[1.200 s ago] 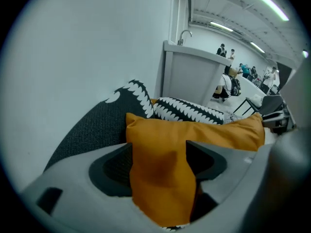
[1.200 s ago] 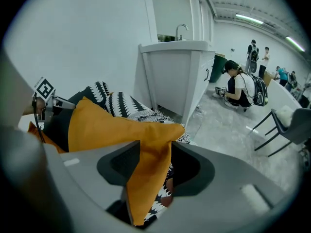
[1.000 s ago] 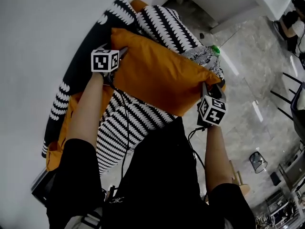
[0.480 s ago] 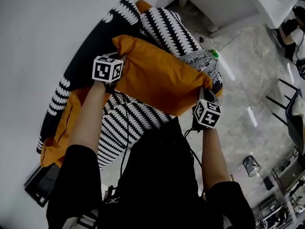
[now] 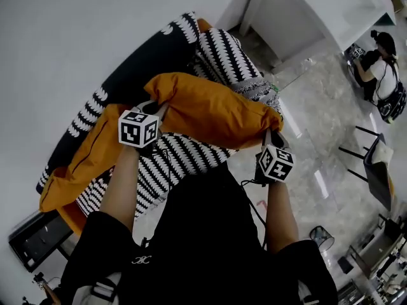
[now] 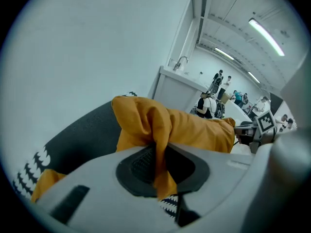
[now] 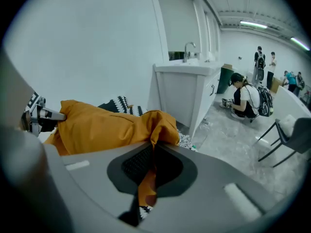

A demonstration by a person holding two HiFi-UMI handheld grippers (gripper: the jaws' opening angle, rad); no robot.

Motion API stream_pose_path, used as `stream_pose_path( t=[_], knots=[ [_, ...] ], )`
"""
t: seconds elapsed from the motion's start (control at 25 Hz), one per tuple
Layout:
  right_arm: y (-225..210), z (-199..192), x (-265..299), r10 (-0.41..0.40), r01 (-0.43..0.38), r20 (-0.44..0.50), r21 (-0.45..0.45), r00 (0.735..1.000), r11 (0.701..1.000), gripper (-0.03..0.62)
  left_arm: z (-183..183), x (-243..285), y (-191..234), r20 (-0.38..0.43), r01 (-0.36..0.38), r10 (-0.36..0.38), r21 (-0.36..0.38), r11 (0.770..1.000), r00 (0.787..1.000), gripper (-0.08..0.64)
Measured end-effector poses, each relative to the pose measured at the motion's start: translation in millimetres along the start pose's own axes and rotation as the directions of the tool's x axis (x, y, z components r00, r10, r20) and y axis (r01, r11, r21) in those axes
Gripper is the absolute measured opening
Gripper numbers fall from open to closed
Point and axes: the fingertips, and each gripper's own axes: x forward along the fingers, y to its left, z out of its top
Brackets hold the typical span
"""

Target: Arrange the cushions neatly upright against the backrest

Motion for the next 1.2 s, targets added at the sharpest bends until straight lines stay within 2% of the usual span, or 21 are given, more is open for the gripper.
stream_pose_path(
  t=[0.28,0.56,0.72,0.88,1.04,1.2],
  knots=[
    [15.1,65.6,-54.9,0.030,-0.025,0.148,-0.033,0.989,0.999,0.017,-9.2,-89.3,-34.6,0.135,-0.067,0.075,-0.062,0.996,0.988,0.043],
    [75.4,95.4,-94.6,0.115,-0.080,0.202,-0.175,0.973,0.981,0.017,-63.1,-169.3,-36.5,0.223,-0.072,0.114,-0.187,0.980,0.968,0.045],
    [111.7,104.7,-84.2,0.176,-0.128,0.175,-0.254,0.969,0.959,0.018,-92.9,-192.7,-29.2,0.235,-0.119,0.187,-0.277,0.954,0.954,0.046],
    [146.9,112.9,-59.4,0.246,-0.198,0.129,-0.302,0.961,0.932,0.018,-111.2,-205.6,-15.1,0.225,-0.172,0.256,-0.336,0.926,0.940,0.046],
    [184.0,123.7,-21.9,0.323,-0.279,0.072,-0.355,0.943,0.892,0.018,-117.0,-212.3,5.1,0.202,-0.244,0.348,-0.410,0.879,0.915,0.046],
    [203.6,139.8,25.2,0.387,-0.360,-0.001,-0.374,0.922,0.855,0.018,-109.6,-196.0,19.5,0.151,-0.318,0.427,-0.461,0.828,0.892,0.046]
  ],
)
